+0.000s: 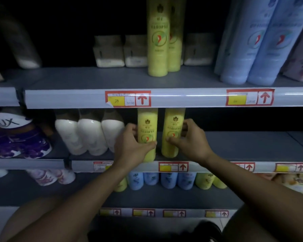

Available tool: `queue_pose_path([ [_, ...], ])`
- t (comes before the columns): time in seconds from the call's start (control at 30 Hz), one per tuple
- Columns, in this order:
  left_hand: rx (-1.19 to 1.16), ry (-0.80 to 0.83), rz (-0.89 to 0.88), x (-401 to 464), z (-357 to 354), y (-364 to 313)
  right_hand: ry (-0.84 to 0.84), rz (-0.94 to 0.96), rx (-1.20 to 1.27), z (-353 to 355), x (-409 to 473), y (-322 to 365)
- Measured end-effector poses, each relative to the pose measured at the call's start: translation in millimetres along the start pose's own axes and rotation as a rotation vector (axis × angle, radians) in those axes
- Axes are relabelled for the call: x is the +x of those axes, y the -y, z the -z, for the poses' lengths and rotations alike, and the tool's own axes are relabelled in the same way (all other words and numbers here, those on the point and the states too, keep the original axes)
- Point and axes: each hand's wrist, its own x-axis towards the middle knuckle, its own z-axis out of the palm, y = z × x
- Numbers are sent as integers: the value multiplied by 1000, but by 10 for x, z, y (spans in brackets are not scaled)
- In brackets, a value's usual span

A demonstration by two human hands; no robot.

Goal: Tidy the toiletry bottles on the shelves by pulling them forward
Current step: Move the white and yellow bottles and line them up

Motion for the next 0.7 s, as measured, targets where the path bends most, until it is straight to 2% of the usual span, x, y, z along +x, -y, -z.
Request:
queue_pose_path([
  [0.17, -34, -95, -38, 187, -182, 102, -48, -47, -50, -156, 240, -192],
  [0.4, -185, -161, 4, 153, -410, 336, -45, 5, -107, -303, 351, -381],
  [0.7, -70, -52, 18, 147, -430, 391, 33, -28, -192, -330, 272, -344],
])
